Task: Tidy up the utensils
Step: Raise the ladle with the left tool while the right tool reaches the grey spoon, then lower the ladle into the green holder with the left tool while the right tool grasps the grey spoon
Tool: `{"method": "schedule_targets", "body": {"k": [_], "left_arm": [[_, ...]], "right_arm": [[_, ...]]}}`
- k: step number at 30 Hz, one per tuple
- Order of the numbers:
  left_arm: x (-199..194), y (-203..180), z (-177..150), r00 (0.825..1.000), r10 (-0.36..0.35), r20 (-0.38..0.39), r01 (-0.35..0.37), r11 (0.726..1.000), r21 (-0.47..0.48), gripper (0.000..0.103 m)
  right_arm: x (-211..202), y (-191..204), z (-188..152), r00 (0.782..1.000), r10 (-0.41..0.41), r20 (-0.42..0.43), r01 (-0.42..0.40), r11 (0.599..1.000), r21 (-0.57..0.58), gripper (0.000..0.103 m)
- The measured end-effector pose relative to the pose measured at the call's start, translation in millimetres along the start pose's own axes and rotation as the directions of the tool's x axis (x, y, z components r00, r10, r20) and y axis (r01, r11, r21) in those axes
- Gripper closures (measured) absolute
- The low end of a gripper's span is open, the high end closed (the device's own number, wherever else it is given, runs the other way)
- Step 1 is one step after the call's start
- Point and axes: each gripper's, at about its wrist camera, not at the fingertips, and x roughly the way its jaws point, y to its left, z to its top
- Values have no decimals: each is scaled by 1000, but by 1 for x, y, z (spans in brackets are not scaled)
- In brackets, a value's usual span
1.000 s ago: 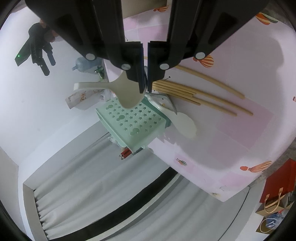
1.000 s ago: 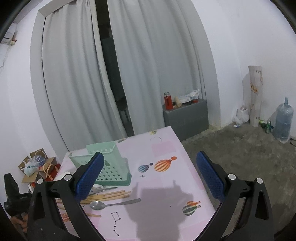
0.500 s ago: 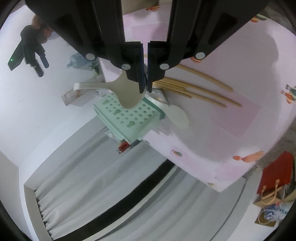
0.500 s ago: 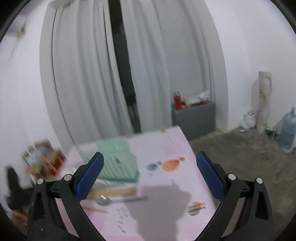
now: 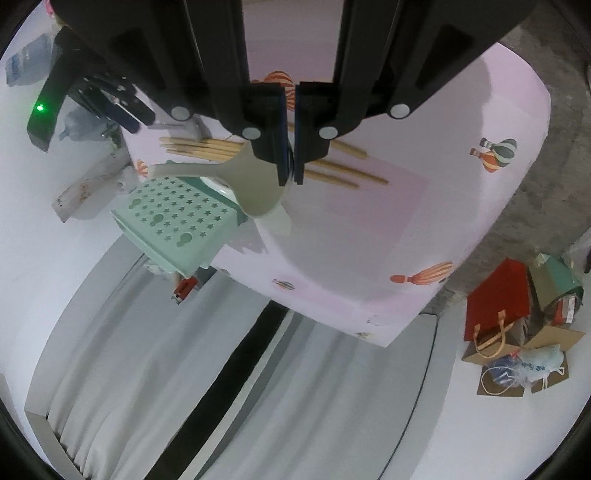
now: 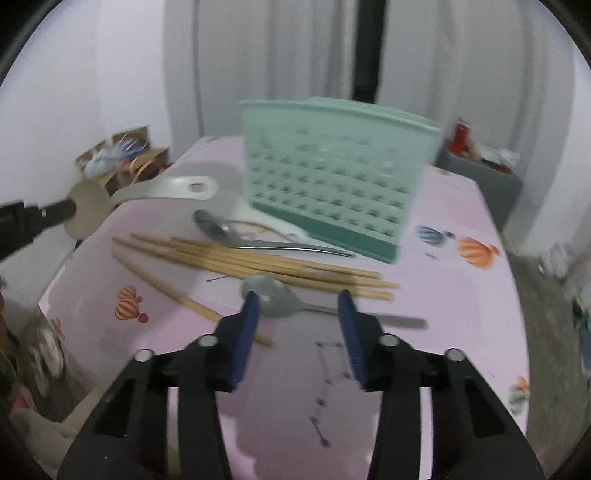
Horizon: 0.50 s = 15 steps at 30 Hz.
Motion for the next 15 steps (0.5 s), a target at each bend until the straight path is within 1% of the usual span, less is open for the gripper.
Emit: {"method": "schedule_targets", "body": {"k": [2, 5, 8, 13, 15], "left_arm": [[1, 0, 0, 1000, 14, 5, -14, 1000, 8, 101], [-1, 1, 0, 1000, 20, 10, -20, 1000, 10, 101], [-1, -1, 1, 999, 29, 17, -29, 999, 18, 101], [0, -1, 2, 999, 28, 18, -29, 999, 23, 101], [0, 0, 2, 999, 27, 19, -28, 999, 22, 101]], "right_arm": [[9, 14, 4, 1000, 12, -7, -13, 998, -66, 77], [21, 31, 5, 1000, 19, -13, -21, 989, -149, 80], [27, 46, 5, 1000, 10, -14, -13, 978, -207, 80], [42, 55, 5, 999, -33, -38, 22, 964, -266, 82], [47, 58, 5, 997, -64, -46, 48, 957, -287, 86]]}}
